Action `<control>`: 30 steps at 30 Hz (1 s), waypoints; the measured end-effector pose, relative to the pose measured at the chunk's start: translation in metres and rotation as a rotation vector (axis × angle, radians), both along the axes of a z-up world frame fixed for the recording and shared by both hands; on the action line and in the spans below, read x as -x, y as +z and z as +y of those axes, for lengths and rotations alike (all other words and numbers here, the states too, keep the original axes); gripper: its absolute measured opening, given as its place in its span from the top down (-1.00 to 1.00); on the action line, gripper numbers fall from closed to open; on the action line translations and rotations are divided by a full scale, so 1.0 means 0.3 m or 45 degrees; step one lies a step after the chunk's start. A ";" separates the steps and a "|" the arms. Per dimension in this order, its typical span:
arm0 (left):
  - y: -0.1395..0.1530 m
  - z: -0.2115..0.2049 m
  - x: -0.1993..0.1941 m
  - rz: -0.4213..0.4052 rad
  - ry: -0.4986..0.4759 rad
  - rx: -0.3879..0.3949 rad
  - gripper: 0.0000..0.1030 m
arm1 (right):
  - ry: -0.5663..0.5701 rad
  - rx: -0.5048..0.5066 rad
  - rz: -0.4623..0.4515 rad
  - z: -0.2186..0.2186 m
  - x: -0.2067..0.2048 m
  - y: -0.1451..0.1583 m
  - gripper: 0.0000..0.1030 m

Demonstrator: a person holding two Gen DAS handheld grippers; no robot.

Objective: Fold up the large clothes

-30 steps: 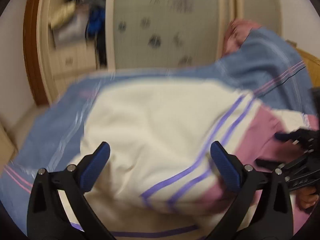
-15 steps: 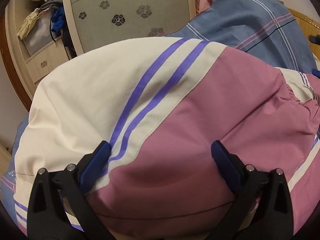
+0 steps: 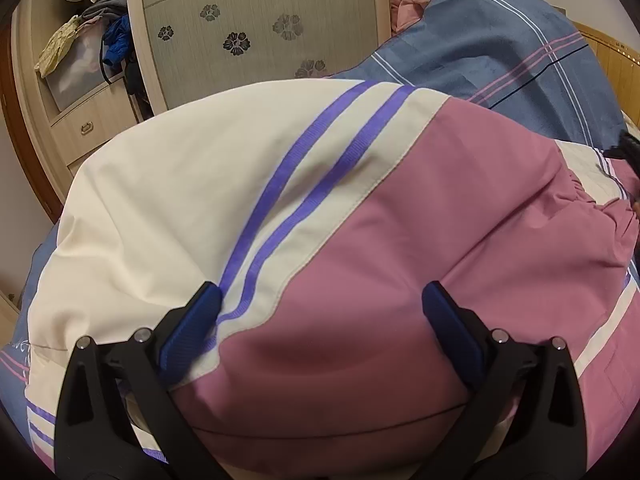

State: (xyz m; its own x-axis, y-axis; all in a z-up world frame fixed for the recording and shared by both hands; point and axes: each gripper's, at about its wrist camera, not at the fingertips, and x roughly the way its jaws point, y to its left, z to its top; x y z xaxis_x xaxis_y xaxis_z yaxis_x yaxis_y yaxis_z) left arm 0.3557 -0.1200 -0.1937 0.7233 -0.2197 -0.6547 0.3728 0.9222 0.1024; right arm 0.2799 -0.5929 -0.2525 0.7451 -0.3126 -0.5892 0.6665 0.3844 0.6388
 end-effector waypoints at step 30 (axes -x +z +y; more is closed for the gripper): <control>0.322 0.366 0.070 -0.222 0.410 0.176 -0.96 | 1.113 0.991 -0.444 1.092 -0.044 0.598 0.77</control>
State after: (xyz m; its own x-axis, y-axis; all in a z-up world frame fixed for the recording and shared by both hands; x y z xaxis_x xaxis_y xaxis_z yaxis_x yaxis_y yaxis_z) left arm 0.3346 -0.0102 -0.0970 0.8674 -0.0410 -0.4960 0.0502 0.9987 0.0052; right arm 0.2931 -0.2654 -0.0731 0.9617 0.1928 -0.1948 -0.1694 0.9768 0.1307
